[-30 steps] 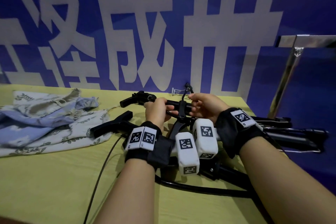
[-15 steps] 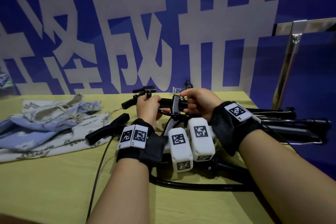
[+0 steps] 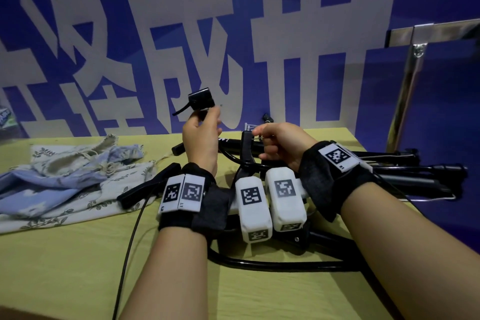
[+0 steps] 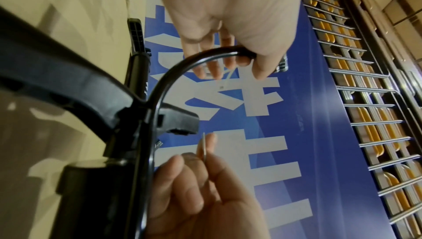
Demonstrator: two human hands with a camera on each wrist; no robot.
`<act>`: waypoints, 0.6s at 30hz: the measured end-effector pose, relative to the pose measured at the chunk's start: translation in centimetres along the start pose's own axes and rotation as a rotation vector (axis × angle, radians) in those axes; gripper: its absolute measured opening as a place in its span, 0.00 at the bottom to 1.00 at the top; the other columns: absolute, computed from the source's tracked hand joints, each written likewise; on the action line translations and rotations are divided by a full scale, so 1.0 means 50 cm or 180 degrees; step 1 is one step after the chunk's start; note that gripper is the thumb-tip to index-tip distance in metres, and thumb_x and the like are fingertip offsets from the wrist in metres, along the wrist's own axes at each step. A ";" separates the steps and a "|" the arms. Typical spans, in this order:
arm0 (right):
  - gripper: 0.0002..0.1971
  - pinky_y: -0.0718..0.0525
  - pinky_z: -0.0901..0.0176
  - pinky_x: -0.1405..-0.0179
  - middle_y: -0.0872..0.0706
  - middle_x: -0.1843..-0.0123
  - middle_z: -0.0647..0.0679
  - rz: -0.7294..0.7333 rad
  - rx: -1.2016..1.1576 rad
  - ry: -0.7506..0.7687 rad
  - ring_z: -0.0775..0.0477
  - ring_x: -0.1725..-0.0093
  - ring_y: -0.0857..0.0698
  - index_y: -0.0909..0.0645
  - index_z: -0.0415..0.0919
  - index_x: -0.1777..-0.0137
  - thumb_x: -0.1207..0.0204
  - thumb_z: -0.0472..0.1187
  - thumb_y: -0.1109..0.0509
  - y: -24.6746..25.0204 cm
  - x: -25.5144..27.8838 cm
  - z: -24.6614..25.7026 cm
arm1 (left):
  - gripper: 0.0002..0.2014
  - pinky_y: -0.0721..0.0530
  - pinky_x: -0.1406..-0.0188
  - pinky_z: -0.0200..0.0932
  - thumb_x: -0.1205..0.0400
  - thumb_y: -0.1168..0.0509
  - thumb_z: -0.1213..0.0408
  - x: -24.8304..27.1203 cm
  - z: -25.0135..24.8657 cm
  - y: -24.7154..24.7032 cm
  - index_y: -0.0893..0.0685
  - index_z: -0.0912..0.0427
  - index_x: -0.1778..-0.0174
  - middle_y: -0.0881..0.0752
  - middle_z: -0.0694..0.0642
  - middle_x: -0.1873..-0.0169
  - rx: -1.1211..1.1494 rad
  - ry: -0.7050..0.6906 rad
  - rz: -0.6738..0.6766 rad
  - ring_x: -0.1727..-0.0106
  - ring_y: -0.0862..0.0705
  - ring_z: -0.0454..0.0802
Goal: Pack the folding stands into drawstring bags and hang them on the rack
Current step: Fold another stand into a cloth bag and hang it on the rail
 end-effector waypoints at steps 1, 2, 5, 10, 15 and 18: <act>0.04 0.19 0.68 0.79 0.40 0.73 0.52 0.0004 0.0011 0.0008 0.56 0.78 0.38 0.25 0.40 0.47 0.20 0.34 0.38 -0.001 0.001 0.000 | 0.08 0.20 0.57 0.41 0.21 0.34 0.65 0.001 -0.002 -0.001 0.20 0.55 0.66 0.19 0.49 0.67 0.0021 -0.0015 0.0025 0.63 0.20 0.43; 0.03 0.20 0.68 0.79 0.40 0.73 0.52 0.0010 0.0017 0.0015 0.56 0.78 0.38 0.25 0.40 0.49 0.20 0.34 0.38 -0.002 0.002 0.000 | 0.08 0.19 0.61 0.40 0.21 0.35 0.67 0.004 -0.005 -0.003 0.20 0.56 0.67 0.19 0.50 0.68 0.0038 -0.0036 0.0077 0.65 0.20 0.43; 0.04 0.20 0.68 0.79 0.41 0.73 0.51 -0.0002 0.0056 0.0054 0.55 0.78 0.39 0.24 0.41 0.54 0.20 0.34 0.39 -0.003 0.003 0.000 | 0.13 0.31 0.75 0.39 0.23 0.35 0.68 0.012 -0.012 -0.009 0.27 0.54 0.73 0.27 0.46 0.79 -0.0168 -0.0117 0.0245 0.76 0.31 0.45; 0.06 0.21 0.68 0.80 0.41 0.74 0.51 -0.0073 0.0117 0.0061 0.56 0.81 0.39 0.24 0.41 0.57 0.20 0.33 0.40 -0.003 -0.002 -0.007 | 0.18 0.34 0.74 0.39 0.23 0.30 0.56 0.009 -0.007 -0.008 0.29 0.52 0.76 0.32 0.43 0.87 -0.0511 -0.0040 0.0179 0.79 0.33 0.45; 0.05 0.22 0.66 0.81 0.41 0.75 0.51 -0.0067 0.0098 -0.0032 0.55 0.82 0.39 0.24 0.40 0.55 0.20 0.33 0.40 0.003 -0.006 -0.013 | 0.17 0.24 0.63 0.42 0.23 0.36 0.66 0.008 0.003 -0.002 0.23 0.57 0.79 0.18 0.51 0.78 -0.0970 -0.0058 0.0054 0.78 0.25 0.46; 0.07 0.23 0.66 0.80 0.40 0.76 0.52 -0.0093 0.0151 -0.0037 0.55 0.82 0.39 0.24 0.41 0.57 0.20 0.33 0.41 0.003 -0.008 -0.015 | 0.15 0.18 0.68 0.39 0.24 0.36 0.69 0.009 0.006 0.004 0.23 0.59 0.78 0.17 0.53 0.77 -0.1041 -0.0066 -0.0055 0.78 0.20 0.44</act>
Point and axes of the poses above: each hand's wrist, its own x-axis away from the middle knuckle, its own y-axis out of the back of the hand, z = x × y, the point moved 2 cm from there along -x, towards the middle knuckle
